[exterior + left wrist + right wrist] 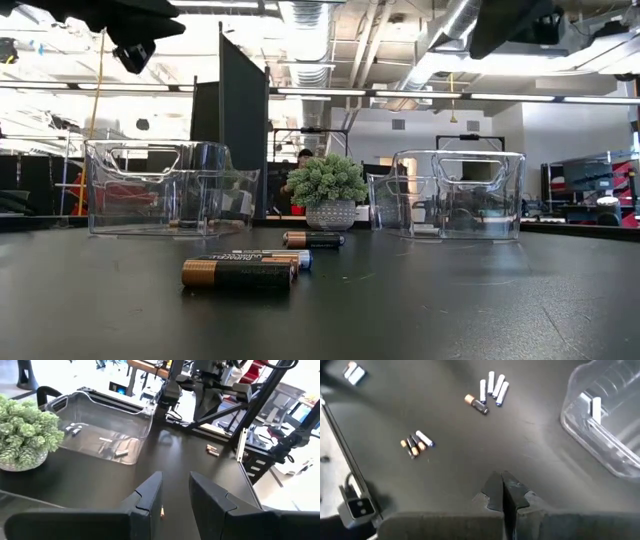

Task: Sort batteries
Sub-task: Put the black-brown battery into the left transparent bin

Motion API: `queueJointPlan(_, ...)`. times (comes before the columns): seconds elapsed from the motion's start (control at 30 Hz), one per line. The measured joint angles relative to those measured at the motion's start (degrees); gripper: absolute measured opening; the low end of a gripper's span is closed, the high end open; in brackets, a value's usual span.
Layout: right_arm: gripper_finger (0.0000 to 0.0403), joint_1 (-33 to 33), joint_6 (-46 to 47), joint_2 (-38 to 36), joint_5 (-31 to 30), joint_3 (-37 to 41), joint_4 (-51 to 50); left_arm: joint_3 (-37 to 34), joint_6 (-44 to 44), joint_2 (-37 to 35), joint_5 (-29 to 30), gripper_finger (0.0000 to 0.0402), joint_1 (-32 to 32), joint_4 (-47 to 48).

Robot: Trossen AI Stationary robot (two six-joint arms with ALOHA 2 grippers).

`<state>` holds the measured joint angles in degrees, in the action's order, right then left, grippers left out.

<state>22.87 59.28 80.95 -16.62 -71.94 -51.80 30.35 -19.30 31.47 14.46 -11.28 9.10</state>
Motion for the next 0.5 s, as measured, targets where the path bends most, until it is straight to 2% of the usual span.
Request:
queueJointPlan(0.17, 0.0019, -2.4, -7.2, 0.6, 0.2, 0.0, 4.4, 0.0, -1.4, 1.1, 0.2, 0.0091, -0.7, 0.1)
queueJointPlan(0.5, 0.0132, -9.4, -30.3, 5.7, 10.4, 0.0, 26.7, 0.0, -1.5, 1.1, -0.1, 0.0091, -0.7, 0.5)
